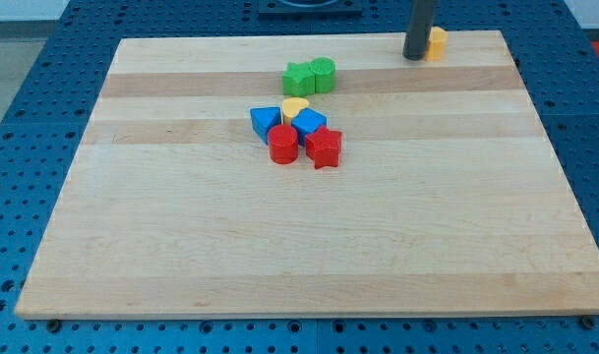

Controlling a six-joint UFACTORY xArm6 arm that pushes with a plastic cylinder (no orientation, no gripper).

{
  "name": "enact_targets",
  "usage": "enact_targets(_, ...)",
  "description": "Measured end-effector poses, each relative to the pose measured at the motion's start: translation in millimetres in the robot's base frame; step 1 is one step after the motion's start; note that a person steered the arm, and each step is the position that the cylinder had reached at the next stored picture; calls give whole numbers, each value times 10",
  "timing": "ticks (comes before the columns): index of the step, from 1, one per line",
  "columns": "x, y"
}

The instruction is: Slightly push the yellow hexagon towards the top right of the board

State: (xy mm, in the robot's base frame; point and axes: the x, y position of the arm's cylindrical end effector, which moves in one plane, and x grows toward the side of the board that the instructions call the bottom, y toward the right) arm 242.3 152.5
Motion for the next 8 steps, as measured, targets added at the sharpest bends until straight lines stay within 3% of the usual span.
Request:
enact_targets(3, -277, -199)
enact_targets(8, -224, 231)
